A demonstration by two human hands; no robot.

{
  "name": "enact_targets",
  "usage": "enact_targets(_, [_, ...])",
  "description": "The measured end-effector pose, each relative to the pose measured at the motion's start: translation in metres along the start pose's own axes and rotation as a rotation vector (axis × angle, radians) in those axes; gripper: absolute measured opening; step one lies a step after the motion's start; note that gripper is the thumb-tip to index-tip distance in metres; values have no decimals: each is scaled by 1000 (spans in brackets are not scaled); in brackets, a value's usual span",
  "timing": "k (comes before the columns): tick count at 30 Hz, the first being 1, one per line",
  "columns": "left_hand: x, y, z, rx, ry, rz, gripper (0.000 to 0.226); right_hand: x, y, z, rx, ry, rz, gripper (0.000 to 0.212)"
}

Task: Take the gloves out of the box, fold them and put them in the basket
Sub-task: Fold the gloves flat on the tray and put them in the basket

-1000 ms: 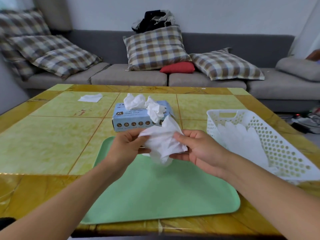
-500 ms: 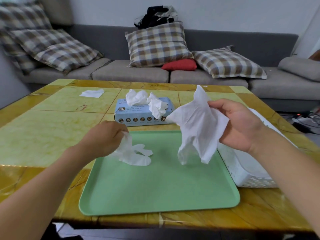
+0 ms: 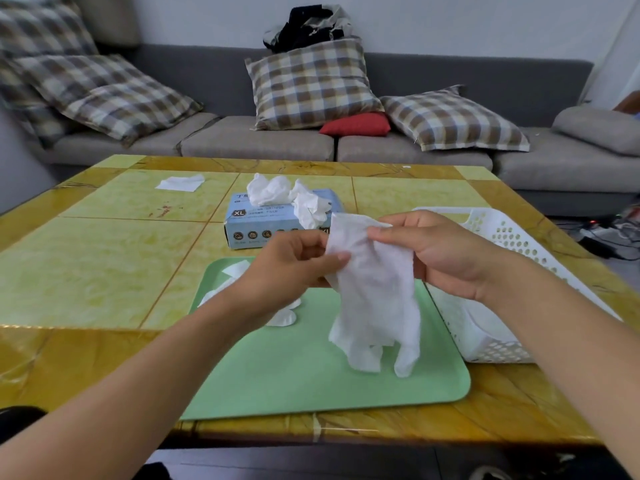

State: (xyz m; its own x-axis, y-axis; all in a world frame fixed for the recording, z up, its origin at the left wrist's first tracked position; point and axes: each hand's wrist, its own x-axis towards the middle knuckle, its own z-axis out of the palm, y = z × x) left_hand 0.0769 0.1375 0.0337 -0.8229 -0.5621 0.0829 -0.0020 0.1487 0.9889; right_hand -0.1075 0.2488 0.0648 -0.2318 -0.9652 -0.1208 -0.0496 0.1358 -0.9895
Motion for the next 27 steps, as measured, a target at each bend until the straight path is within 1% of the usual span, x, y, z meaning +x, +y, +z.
enact_targets(1, [3,2,-2,-45,54,-13,4,0,-1,-2,-76,54,-51,18])
enact_targets(2, [6,3,-5,-82,90,-19,5,1,-1,-4,-108,97,-93,14])
enact_targets(5, [9,8,-13,-75,86,11,9,0,0,-9,9,125,-124,10])
enact_targets(8, [7,9,-18,-105,37,16,10,-1,-3,-7,89,96,-116,15])
enact_targets(13, [7,5,-22,-81,-3,23,16,-3,-5,-6,-47,87,-106,24])
enact_targets(16, [7,0,-19,-46,-52,4,19,-3,-1,-1,47,84,-23,36])
enact_targets(18, [6,1,-20,-106,-125,-9,27,-3,1,0,142,48,49,43])
enact_targets(19, [5,2,-20,-135,-153,-9,38,-4,1,0,167,-2,87,47])
enact_targets(20, [4,4,-20,-129,-174,-5,53,-4,1,0,185,-63,120,49])
enact_targets(21, [2,8,-18,-100,-189,8,61,-5,0,-1,200,-118,145,49])
enact_targets(22, [1,10,-15,-72,-186,19,60,-5,0,-1,214,-155,160,49])
enact_targets(25, [-1,10,-8,-38,-140,-25,29,-3,5,-5,223,-207,183,49])
enact_targets(27, [2,1,-9,-21,-102,-94,23,-3,10,-9,148,-247,213,49])
